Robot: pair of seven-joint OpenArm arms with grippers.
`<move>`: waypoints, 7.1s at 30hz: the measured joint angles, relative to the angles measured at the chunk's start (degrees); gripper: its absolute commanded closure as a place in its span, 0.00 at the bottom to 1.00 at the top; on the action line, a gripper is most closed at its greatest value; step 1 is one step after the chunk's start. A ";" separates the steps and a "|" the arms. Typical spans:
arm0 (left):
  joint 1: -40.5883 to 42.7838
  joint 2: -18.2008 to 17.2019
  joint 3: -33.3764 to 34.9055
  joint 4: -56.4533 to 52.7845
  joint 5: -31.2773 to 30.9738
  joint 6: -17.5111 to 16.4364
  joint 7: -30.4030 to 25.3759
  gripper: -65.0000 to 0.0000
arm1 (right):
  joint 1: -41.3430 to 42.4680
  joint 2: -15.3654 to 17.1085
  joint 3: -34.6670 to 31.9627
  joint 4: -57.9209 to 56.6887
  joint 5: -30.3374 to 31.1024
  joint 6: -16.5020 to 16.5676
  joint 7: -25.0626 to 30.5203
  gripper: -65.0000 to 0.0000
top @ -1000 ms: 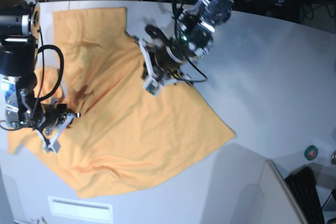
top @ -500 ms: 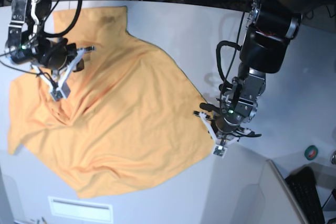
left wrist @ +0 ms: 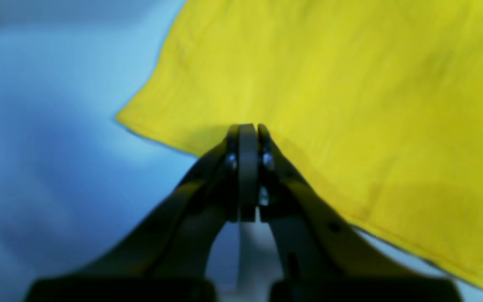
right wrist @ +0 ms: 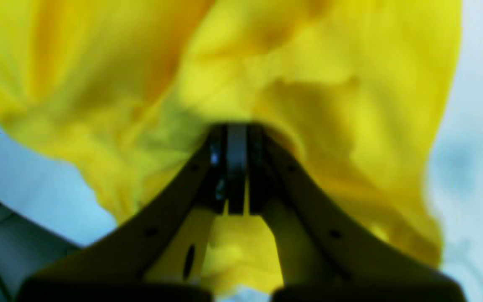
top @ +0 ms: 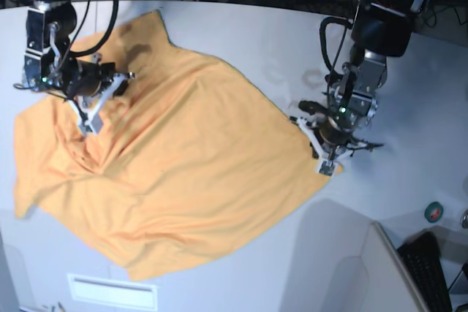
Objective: Layout the t-shirt on the table in an organized manner, then fold the t-shirt properly
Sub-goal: 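Release the shirt and move both grippers to its outer corners, then grasp the orange t-shirt corners with both grippers and lift, pulling it taut, then lift the held shirt high with both grippers and swing it out flat, then lay the shirt down and drag its edge outward with both grippers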
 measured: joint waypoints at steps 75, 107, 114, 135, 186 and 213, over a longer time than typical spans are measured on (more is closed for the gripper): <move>11.50 1.33 -30.32 4.90 -31.78 -9.49 9.09 1.00 | 5.84 3.13 32.37 -16.50 0.52 15.26 11.74 0.26; 11.76 1.33 -30.25 4.87 -31.85 -9.66 8.92 1.00 | 4.48 -1.14 32.37 -17.25 0.59 16.09 14.38 1.00; 16.83 1.38 -30.25 10.97 -31.06 -9.03 10.19 1.00 | 0.02 -2.34 32.15 -8.98 -0.52 15.54 8.85 1.00; -5.55 0.68 -11.58 16.33 -19.98 -3.23 19.69 1.00 | 19.71 6.10 22.80 0.07 -2.01 1.20 -0.26 1.00; 4.81 1.84 -13.09 35.15 -19.82 -3.15 31.98 1.00 | 2.08 5.20 28.00 4.79 -2.16 -0.04 10.40 1.00; 32.74 2.82 -25.46 47.04 -1.95 -3.56 31.28 1.00 | -24.41 -5.38 29.53 17.29 -1.22 0.39 12.76 1.00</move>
